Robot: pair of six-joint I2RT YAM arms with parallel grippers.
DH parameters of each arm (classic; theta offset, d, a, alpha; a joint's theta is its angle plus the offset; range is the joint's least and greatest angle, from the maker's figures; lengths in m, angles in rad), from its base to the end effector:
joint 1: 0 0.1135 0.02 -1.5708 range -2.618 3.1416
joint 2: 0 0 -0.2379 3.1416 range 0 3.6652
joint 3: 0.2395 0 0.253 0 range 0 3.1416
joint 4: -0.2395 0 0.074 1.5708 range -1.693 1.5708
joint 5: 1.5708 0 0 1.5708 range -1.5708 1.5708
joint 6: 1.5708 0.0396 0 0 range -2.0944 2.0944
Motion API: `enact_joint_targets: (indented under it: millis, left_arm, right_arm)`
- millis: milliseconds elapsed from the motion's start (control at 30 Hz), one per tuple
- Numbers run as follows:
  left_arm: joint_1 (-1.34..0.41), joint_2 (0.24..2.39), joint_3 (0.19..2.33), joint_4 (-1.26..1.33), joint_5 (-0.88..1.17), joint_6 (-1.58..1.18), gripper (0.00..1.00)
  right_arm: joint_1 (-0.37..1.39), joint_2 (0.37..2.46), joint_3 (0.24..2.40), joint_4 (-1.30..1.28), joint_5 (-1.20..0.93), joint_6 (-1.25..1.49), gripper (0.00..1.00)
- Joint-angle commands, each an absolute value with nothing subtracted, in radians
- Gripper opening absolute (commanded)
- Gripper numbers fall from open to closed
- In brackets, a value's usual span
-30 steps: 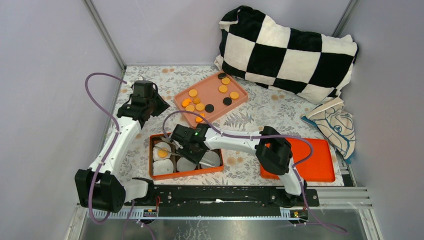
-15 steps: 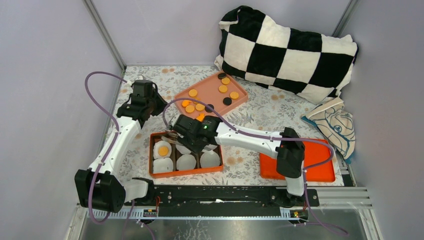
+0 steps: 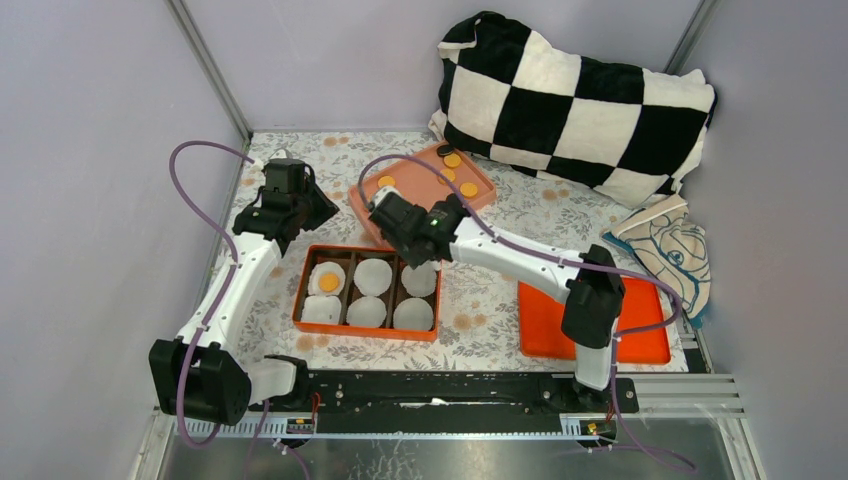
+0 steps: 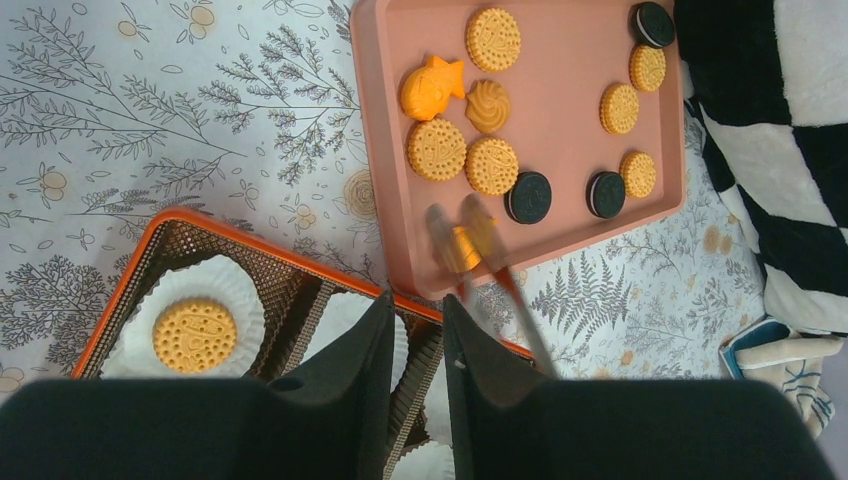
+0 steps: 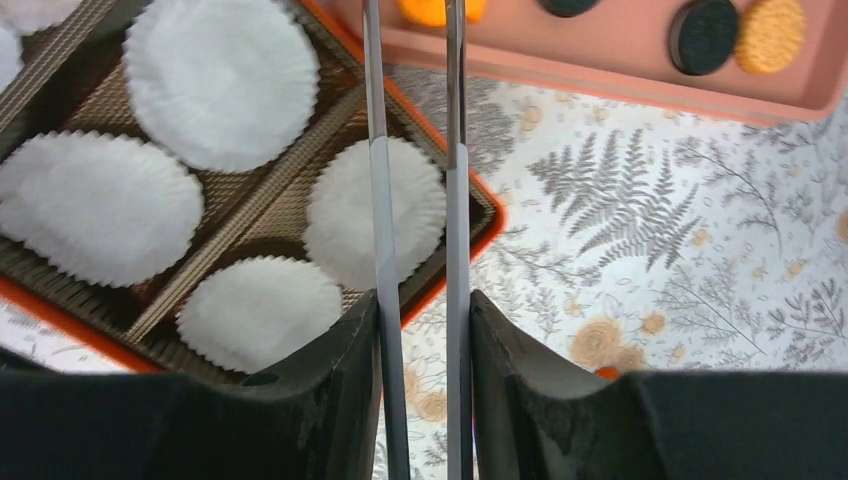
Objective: Pack the cookies
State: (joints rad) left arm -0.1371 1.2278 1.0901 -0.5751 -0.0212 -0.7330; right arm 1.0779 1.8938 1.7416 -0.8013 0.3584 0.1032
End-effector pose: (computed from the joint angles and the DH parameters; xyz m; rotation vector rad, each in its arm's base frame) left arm 0.2751 -0.0371 0.2890 -0.6920 2.2151 -0.4251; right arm 0.2071 0.3563 0.2706 -1.0167 2.2190 0.0660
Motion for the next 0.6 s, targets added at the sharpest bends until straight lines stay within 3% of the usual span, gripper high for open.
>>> enact_joint_targets:
  millis: [0,200,367,567]
  left_arm:
    - [-0.13,1.234,1.103,-0.534,-0.007,-0.71,0.29]
    - [-0.13,1.239,1.089,-0.528,-0.005,-0.709,0.29]
    - [-0.13,1.246,1.09,-0.527,-0.005,-0.706,0.29]
    - [-0.13,1.248,1.089,-0.524,-0.005,-0.704,0.29]
  right_arm:
    - [1.039,1.797,1.767,-0.751,0.401,0.118,0.37]
    - [0.968,1.831,1.746,-0.766,0.41,0.131,0.37]
    - [0.943,1.836,1.709,-0.74,0.413,0.135,0.52]
    - [0.917,1.842,1.668,-0.73,0.422,0.132,0.56]
